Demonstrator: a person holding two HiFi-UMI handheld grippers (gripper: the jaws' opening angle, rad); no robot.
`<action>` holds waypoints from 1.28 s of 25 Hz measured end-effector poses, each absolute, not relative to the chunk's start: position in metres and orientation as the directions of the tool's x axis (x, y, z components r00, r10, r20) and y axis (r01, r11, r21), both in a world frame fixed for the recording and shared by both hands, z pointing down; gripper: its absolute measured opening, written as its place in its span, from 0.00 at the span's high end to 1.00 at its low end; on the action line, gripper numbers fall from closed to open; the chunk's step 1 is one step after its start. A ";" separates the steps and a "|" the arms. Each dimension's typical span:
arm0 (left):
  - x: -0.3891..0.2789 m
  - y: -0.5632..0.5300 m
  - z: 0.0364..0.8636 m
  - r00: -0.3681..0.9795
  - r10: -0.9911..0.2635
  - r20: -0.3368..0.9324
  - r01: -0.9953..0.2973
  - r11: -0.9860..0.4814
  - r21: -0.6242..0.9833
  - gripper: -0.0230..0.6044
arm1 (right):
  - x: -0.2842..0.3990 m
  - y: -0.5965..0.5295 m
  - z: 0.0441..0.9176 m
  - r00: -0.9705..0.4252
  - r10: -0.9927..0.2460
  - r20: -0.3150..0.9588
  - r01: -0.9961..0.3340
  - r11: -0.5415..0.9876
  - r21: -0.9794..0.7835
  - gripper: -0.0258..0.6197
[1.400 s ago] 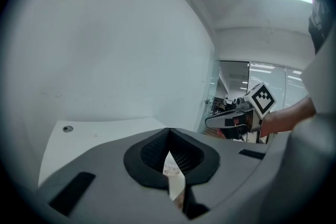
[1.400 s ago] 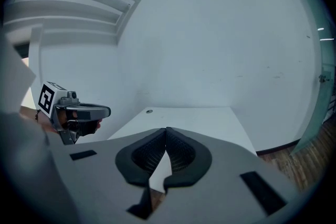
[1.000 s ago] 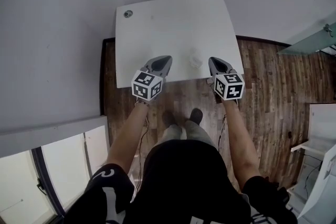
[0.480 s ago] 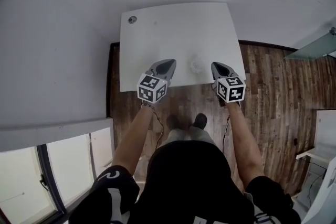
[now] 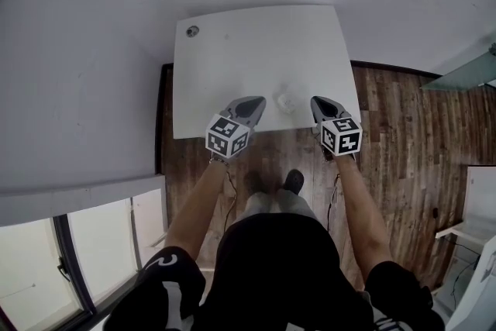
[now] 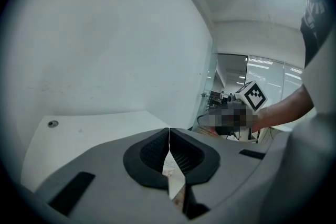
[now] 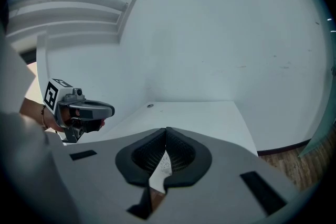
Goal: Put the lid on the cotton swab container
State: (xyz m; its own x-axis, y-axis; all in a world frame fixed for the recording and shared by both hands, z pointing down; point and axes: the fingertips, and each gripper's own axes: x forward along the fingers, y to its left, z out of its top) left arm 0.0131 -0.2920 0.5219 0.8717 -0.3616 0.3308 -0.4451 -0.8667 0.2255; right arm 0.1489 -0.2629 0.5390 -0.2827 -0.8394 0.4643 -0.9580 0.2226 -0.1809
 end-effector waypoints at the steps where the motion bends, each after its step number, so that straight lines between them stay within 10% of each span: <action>1: 0.015 -0.292 0.525 0.873 -0.358 0.333 -0.442 -0.868 0.226 0.92 | 0.150 -0.264 0.540 -0.287 -0.837 0.465 -0.957 0.226 -0.184 0.94; 32: 0.071 -0.279 0.680 0.854 -0.216 0.473 -0.376 -0.886 0.273 0.43 | 0.175 -0.303 0.608 -0.338 -0.808 0.483 -0.940 0.261 -0.220 0.94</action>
